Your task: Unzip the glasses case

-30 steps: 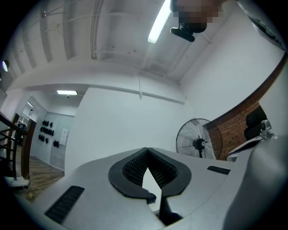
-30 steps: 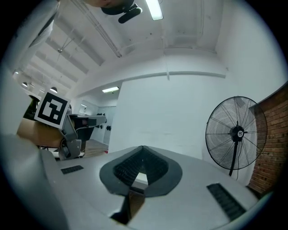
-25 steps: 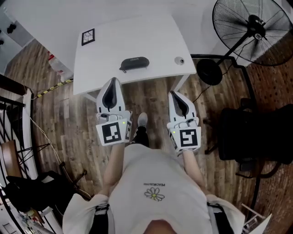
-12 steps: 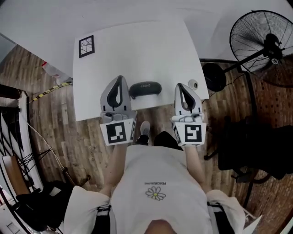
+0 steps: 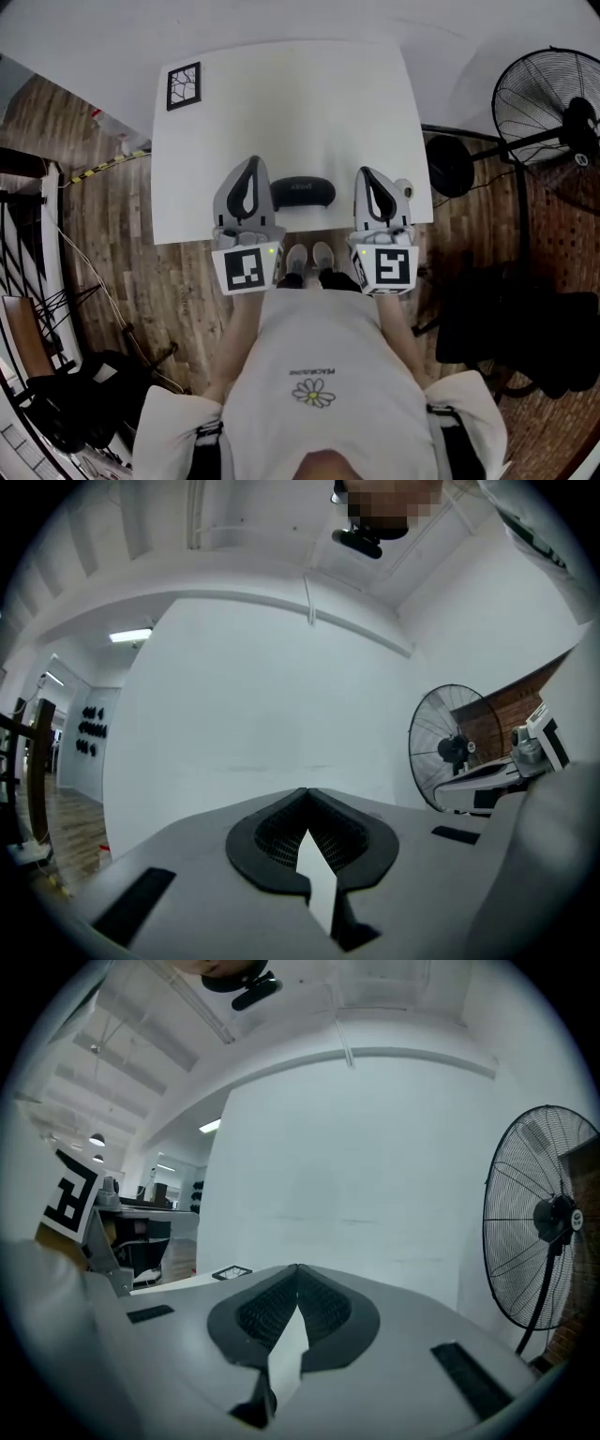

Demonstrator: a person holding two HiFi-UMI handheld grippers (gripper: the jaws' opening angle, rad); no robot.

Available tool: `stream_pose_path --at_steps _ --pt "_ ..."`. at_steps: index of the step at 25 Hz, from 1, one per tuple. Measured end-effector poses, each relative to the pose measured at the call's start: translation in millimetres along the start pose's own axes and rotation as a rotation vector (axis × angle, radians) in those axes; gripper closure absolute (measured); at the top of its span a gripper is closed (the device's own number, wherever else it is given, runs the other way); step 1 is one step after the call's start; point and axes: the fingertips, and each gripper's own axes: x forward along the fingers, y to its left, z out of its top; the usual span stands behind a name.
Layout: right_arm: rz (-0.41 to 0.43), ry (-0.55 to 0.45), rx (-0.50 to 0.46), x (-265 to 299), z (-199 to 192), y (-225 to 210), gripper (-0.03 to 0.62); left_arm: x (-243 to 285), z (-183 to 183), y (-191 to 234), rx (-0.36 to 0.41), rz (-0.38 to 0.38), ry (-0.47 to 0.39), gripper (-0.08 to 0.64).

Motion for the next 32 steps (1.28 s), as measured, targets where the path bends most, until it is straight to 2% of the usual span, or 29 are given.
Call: stream_pose_path --at_steps 6,8,10,12,14,16,18,22,25,28,32 --pt "0.064 -0.005 0.03 13.1 -6.6 -2.4 0.586 13.2 -11.8 -8.0 0.03 -0.006 0.039 0.546" --pt "0.085 0.009 0.037 16.0 -12.3 -0.5 0.584 16.9 -26.5 -13.5 0.072 -0.051 0.105 0.546" --pt "0.105 0.048 0.047 18.1 -23.4 3.9 0.584 19.8 -57.7 -24.7 0.138 -0.154 0.254 0.546" --pt "0.127 0.104 0.067 17.6 -40.1 8.8 0.581 18.2 -94.9 -38.8 0.172 -0.269 0.427 0.546" --pt "0.144 0.174 0.085 14.8 -61.8 12.5 0.491 11.1 -128.3 -50.9 0.157 -0.356 0.582 0.546" --pt "0.156 0.246 0.097 10.5 -86.0 15.8 0.486 2.6 -155.8 -60.3 0.14 -0.409 0.705 0.546" --pt "0.169 0.329 0.115 5.3 -113.1 22.2 0.477 -4.1 -176.6 -65.5 0.149 -0.43 0.785 0.546" --pt "0.207 0.508 0.116 -6.6 -166.5 42.3 0.442 -11.0 -202.5 -70.8 0.172 -0.445 0.863 0.546" --pt "0.235 0.606 0.1 -8.1 -193.2 55.6 0.436 -14.7 -217.1 -75.0 0.179 -0.47 0.897 0.546" --pt "0.258 0.673 0.073 -9.4 -212.5 64.6 0.434 -22.1 -228.6 -79.5 0.184 -0.471 0.923 0.546" --pt "0.265 0.713 0.059 -10.1 -223.5 70.8 0.436 -20.1 -226.1 -79.6 0.2 -0.448 0.903 0.546"
